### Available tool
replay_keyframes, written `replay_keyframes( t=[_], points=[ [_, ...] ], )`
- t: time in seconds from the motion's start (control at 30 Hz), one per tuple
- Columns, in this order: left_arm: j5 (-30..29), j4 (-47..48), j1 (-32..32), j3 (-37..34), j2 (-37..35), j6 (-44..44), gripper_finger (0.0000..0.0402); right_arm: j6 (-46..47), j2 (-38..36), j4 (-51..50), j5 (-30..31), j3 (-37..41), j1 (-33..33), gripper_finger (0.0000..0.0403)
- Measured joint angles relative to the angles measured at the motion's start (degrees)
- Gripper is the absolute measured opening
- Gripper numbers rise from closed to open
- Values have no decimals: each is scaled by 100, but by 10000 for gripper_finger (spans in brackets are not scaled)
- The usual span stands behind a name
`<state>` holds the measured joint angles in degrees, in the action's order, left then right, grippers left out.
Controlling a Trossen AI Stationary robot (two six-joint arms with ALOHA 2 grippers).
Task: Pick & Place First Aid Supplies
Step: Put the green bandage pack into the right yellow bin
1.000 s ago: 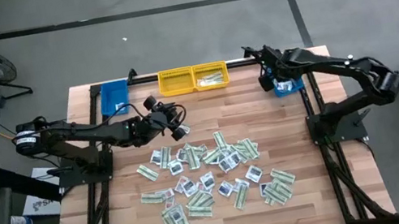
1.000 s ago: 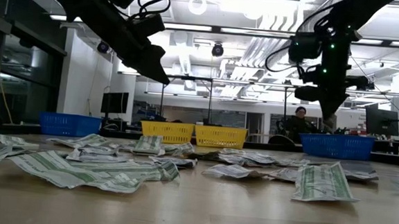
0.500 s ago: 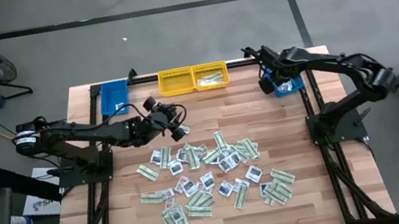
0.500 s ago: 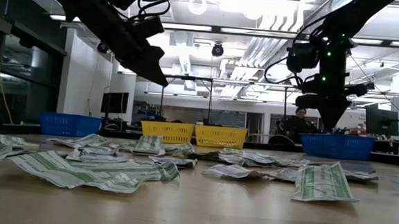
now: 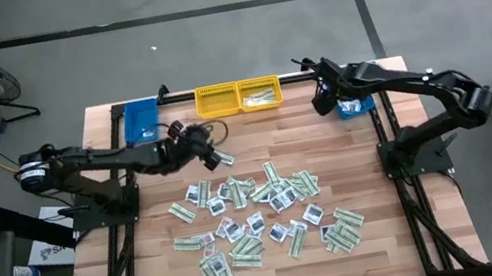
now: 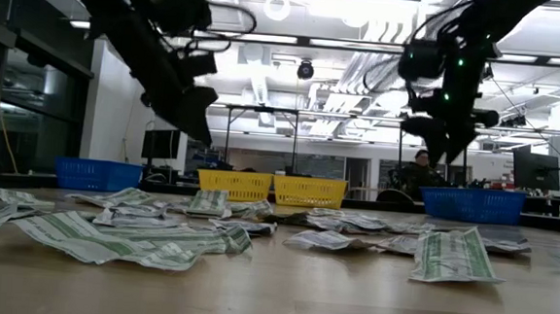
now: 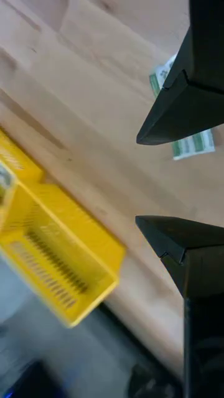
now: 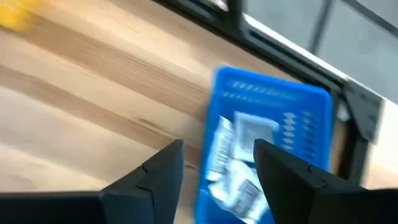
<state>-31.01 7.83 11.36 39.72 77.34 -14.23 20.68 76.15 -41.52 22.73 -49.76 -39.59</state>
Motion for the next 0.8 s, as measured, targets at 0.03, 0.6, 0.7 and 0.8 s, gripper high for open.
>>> replay_keyframes(
  t=[0.03, 0.6, 0.7, 0.8],
  points=[
    [294, 14, 186, 0, 0, -63, 193, -9, -68, 84, -88, 0, 79, 190],
    [4994, 477, 2481, 0, 481, -1025, 193, -959, -240, 2171, -711, 0, 2162, 191],
    [5170, 477, 2463, 0, 652, -1048, 193, -983, -240, 2284, -420, 0, 2435, 191],
    [5199, 474, 2463, 0, 855, -1064, 193, -976, -240, 2300, -235, 0, 2647, 191]
  ],
)
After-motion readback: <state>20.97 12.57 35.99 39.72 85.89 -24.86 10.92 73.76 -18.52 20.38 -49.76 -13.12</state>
